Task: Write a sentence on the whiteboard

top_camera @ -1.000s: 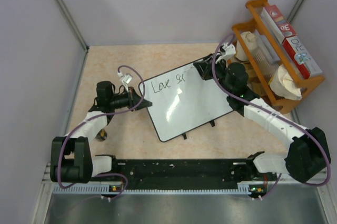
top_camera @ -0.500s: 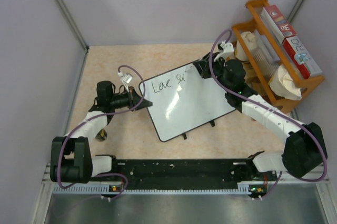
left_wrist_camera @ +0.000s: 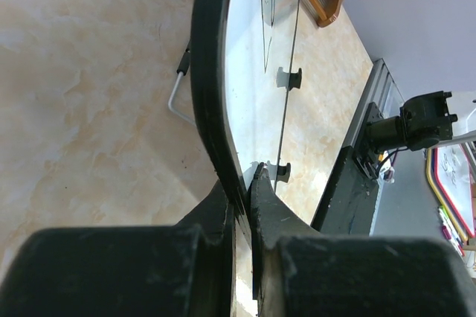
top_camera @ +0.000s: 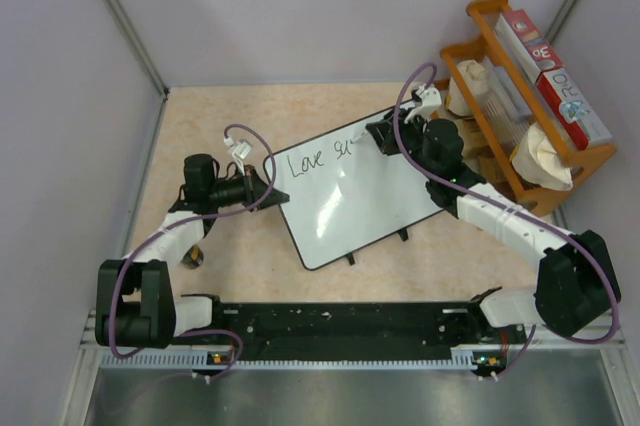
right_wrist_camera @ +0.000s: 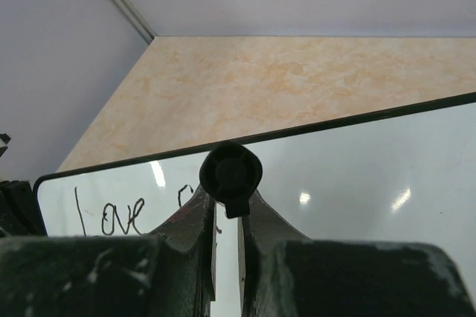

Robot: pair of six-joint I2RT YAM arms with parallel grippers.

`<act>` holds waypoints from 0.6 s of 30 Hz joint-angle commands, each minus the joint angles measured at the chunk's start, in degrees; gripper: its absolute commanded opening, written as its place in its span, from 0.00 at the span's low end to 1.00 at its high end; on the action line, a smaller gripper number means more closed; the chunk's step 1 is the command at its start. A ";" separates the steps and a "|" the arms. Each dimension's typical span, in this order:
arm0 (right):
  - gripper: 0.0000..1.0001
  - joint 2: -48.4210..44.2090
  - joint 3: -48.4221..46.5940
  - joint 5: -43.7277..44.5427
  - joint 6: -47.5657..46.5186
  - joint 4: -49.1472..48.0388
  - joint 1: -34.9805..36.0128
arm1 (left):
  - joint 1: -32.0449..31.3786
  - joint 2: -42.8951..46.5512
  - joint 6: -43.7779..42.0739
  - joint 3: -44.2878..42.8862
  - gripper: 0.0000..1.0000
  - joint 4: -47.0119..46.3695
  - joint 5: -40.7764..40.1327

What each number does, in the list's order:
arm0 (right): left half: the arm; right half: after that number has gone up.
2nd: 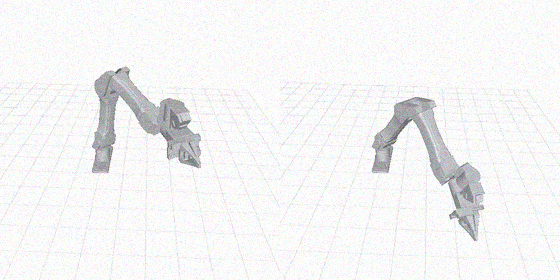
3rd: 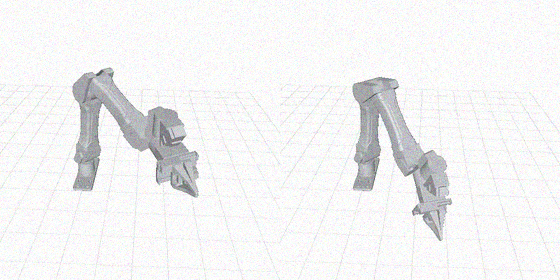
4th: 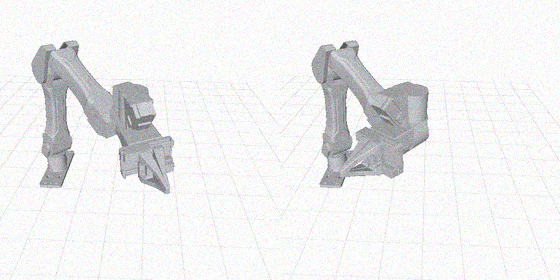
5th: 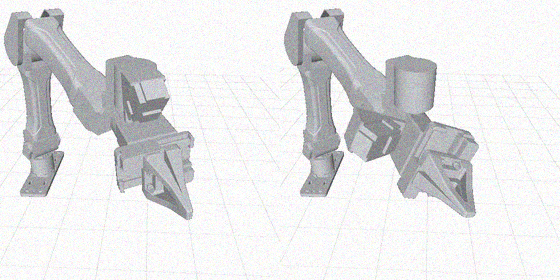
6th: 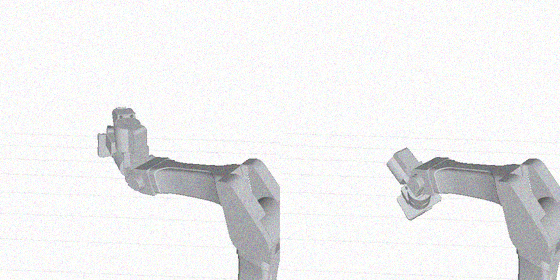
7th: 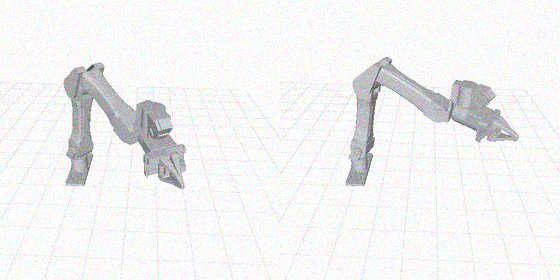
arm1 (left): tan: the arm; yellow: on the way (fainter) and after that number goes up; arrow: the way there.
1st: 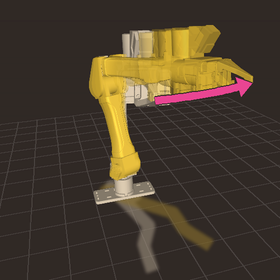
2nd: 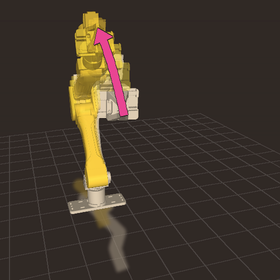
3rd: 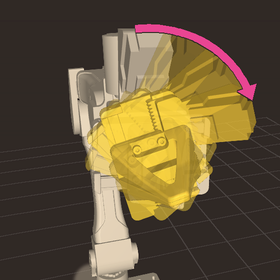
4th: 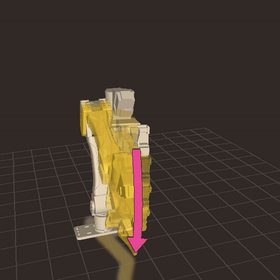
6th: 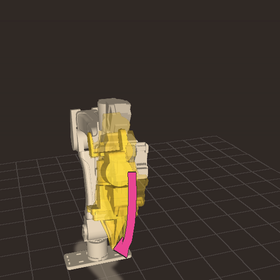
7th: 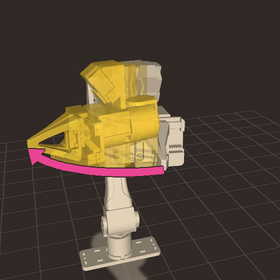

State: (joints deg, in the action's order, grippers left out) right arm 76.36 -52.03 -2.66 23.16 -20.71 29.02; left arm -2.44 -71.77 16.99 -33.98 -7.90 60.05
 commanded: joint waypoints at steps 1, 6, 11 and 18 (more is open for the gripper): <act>0.00 -0.68 1.93 0.37 -0.75 -0.12 -0.63 | -1.34 -0.65 -13.21 0.49 0.00 0.34 -6.61; 0.00 -1.82 3.25 0.19 -0.75 -0.03 -0.63 | -1.52 -0.65 -13.21 0.58 0.00 0.34 -6.70; 0.00 -2.00 3.78 -0.77 -0.83 -0.21 -0.63 | -1.61 -0.83 -13.21 0.58 0.00 0.25 -6.79; 0.00 -1.91 3.69 -0.68 -0.75 -0.64 -0.63 | -1.61 -0.92 -13.30 0.58 0.00 0.25 -6.88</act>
State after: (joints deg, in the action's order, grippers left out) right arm 74.98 -49.12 -3.51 23.18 -21.71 28.99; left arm -2.44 -71.77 17.02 -33.98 -7.66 59.75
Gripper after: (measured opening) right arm 0.080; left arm 0.061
